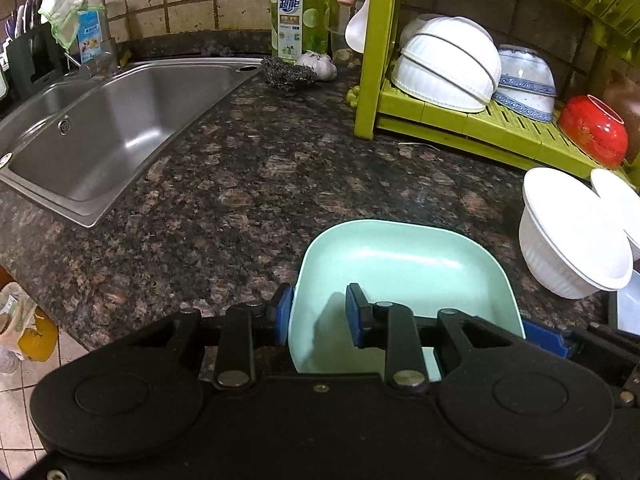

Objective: Organize plates and bowls
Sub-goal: 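Carry the mint green plate toward the sink and set it down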

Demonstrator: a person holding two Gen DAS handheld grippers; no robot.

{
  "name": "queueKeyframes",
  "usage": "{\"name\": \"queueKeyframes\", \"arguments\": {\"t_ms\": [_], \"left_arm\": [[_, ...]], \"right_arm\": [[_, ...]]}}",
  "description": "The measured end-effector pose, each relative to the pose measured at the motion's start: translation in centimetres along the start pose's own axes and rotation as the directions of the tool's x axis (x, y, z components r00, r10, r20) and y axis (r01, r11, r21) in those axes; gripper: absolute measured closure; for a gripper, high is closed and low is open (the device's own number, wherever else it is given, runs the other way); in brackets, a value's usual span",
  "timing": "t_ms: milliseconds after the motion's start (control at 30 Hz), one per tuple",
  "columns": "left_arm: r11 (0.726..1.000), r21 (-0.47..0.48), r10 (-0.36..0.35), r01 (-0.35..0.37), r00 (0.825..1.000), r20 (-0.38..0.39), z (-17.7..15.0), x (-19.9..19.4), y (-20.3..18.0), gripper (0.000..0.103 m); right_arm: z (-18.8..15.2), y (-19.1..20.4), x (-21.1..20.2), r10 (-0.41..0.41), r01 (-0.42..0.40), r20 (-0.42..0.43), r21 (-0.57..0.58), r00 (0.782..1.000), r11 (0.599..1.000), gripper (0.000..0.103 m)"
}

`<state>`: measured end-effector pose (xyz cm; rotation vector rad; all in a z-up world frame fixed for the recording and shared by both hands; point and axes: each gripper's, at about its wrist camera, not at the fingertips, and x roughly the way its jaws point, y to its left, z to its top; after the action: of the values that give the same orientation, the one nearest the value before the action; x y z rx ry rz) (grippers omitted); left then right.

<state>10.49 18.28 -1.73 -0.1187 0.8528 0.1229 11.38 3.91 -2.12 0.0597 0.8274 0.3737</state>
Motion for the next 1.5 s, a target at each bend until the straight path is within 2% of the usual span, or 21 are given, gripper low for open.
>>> {"name": "queueKeyframes", "arguments": {"t_ms": [200, 433, 633, 900, 1200, 1500], "left_arm": [[1.000, -0.003, 0.016, -0.016, 0.999, -0.031, 0.1, 0.9, -0.1, 0.066], [0.997, 0.052, 0.048, -0.049, 0.999, 0.017, -0.3, 0.0, -0.8, 0.060], [0.996, 0.055, 0.064, -0.066, 0.997, 0.031, -0.4, -0.7, -0.8, 0.060], [0.996, 0.029, 0.088, -0.089, 0.996, 0.032, -0.5, -1.8, -0.7, 0.060], [0.997, 0.063, 0.045, -0.047, 0.999, 0.023, -1.0, -3.1, -2.4, 0.060], [0.988, 0.151, -0.035, 0.032, 0.999, 0.017, -1.8, -4.1, -6.0, 0.060]], "right_arm": [[0.1, -0.3, 0.3, 0.007, -0.007, 0.003, 0.028, 1.000, 1.000, 0.080], [-0.3, 0.2, -0.3, -0.016, 0.016, 0.050, -0.012, 0.999, 1.000, 0.080], [0.0, -0.3, -0.9, -0.037, 0.035, 0.083, 0.026, 0.996, 0.999, 0.079], [0.1, -0.5, -3.6, -0.014, 0.011, 0.143, 0.024, 0.990, 1.000, 0.079], [-0.9, -2.0, -8.1, 0.009, -0.015, 0.171, 0.037, 0.985, 0.999, 0.079], [-2.7, -5.5, -11.9, -0.037, 0.019, 0.190, 0.095, 0.981, 0.995, 0.079]]}}
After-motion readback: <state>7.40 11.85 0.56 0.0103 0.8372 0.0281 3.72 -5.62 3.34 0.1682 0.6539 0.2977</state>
